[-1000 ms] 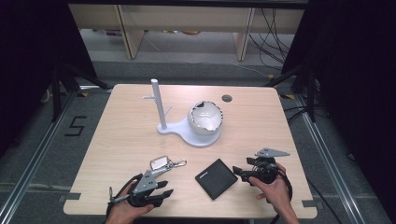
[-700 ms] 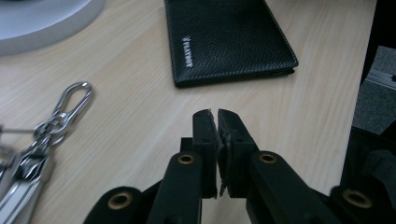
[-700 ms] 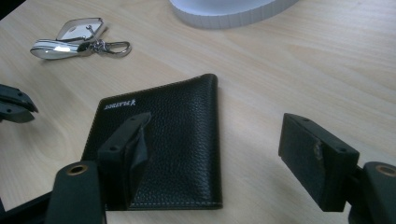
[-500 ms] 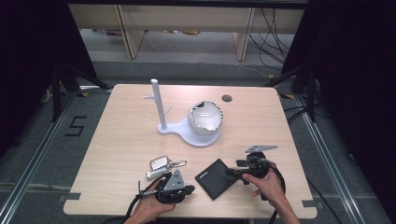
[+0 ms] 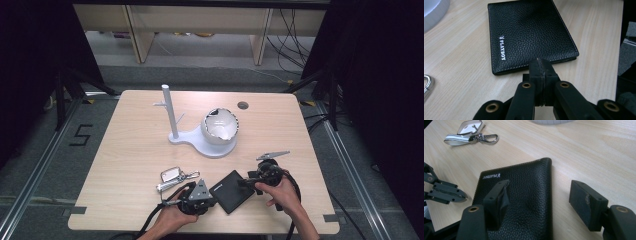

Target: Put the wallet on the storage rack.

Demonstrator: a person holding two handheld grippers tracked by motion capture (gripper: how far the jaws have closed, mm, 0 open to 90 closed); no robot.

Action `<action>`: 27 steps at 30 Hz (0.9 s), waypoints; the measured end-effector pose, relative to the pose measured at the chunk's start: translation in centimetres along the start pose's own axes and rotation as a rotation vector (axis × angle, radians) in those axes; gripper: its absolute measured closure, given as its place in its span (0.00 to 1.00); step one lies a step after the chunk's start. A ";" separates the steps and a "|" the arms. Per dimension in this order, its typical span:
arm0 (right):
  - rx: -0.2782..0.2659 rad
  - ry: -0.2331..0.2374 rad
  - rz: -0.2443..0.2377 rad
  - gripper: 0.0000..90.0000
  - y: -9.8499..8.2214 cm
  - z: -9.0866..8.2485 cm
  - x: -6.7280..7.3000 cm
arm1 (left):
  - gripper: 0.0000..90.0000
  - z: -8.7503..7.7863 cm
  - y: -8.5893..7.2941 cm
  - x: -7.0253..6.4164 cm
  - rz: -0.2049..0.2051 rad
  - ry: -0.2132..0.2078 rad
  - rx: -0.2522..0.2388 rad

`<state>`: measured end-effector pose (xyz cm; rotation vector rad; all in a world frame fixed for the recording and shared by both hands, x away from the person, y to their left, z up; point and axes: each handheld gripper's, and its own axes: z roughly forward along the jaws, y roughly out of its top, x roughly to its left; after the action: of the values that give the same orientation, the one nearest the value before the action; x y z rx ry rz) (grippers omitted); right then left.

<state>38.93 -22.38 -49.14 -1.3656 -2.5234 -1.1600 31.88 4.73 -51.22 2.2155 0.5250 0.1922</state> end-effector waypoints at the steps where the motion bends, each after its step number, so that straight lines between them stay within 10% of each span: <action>1: 0.001 -0.010 0.002 0.39 0.1 0.1 0.0 | 0.99 0.0 0.0 0.0 0.000 0.000 0.000; 20: 0.065 0.035 0.018 0.47 0.6 1.3 -0.1 | 0.99 0.9 0.5 -0.1 0.030 -0.020 0.046; 27: 0.080 0.095 0.113 0.54 0.5 1.4 -0.3 | 0.99 0.9 0.5 -0.2 0.041 -0.013 0.053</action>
<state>39.87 -21.51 -49.98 -1.3799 -2.3674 -1.0656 32.13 3.74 -51.40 2.2785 0.4825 0.1874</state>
